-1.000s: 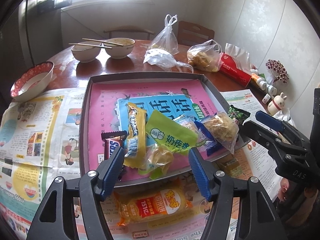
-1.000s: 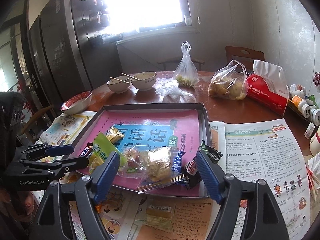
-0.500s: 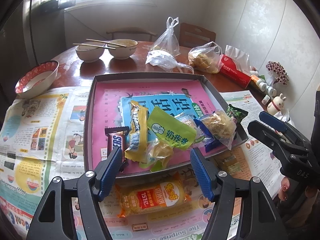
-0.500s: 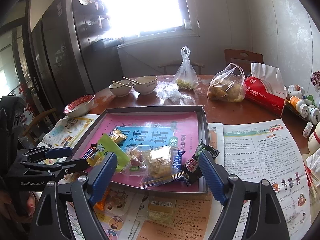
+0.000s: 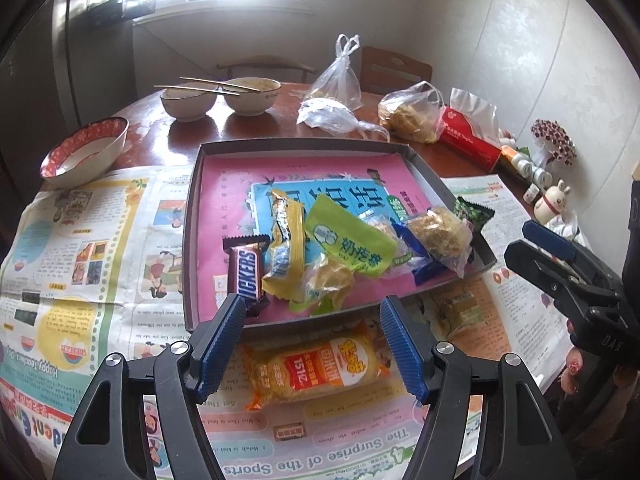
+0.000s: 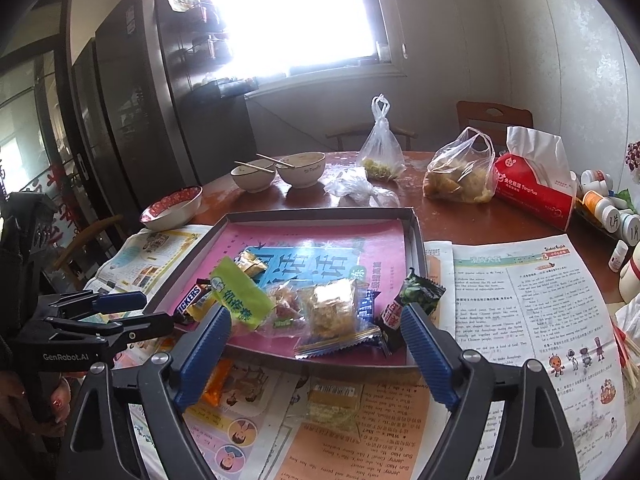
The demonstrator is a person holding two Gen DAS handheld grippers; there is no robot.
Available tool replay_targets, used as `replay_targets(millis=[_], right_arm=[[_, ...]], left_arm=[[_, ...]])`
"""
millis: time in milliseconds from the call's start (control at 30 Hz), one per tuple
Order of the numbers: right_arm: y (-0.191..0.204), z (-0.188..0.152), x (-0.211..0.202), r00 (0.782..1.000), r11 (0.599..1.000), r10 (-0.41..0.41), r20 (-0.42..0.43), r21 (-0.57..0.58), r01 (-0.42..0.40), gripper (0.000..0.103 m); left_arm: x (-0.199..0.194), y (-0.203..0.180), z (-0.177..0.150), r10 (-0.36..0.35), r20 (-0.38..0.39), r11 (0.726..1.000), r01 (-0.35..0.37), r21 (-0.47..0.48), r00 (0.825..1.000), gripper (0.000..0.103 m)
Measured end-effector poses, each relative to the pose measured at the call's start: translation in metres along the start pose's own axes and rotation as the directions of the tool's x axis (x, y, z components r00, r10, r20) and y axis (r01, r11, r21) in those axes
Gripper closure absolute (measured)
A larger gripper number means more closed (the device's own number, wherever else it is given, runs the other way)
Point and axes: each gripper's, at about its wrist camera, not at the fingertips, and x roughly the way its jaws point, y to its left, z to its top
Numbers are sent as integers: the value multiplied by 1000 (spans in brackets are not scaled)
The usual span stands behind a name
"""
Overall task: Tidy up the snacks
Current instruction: 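Move both open tools back toward the snacks on the newspaper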
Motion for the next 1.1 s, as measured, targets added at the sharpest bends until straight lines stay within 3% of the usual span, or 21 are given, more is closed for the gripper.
replay_targets(millis=[667, 1100], right_arm=[[5, -20, -7, 999, 1000, 21, -30, 6, -20, 16], [6, -32, -7, 998, 1000, 16, -57, 16, -16, 15]], left_arm=[[2, -17, -25, -18, -28, 995, 20, 95, 999, 30], [5, -22, -34, -35, -61, 978, 47, 204, 997, 30]])
